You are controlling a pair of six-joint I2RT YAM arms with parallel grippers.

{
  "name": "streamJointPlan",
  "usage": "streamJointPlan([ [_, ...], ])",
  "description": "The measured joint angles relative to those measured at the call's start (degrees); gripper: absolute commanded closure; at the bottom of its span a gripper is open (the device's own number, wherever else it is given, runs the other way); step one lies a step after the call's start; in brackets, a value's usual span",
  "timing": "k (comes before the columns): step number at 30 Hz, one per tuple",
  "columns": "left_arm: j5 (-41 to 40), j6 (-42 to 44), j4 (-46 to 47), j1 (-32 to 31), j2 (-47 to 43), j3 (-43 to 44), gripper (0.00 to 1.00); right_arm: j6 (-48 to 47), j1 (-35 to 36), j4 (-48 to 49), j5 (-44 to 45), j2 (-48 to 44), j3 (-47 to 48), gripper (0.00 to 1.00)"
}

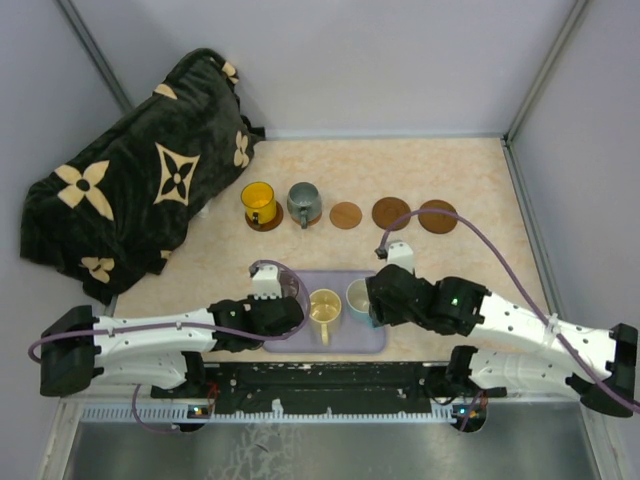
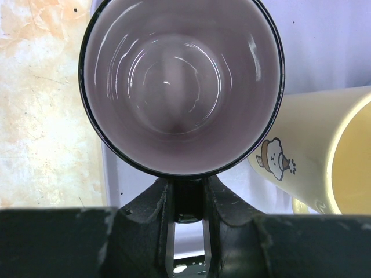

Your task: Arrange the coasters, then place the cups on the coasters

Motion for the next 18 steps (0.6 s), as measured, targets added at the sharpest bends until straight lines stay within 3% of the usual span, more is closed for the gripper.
streamJointPlan([
  [18,0.02,-0.02,0.07,0.0,0.37,0.15,0.77,1.77,2.36,5.22,-1.53,10.58,-3.65,0.46],
])
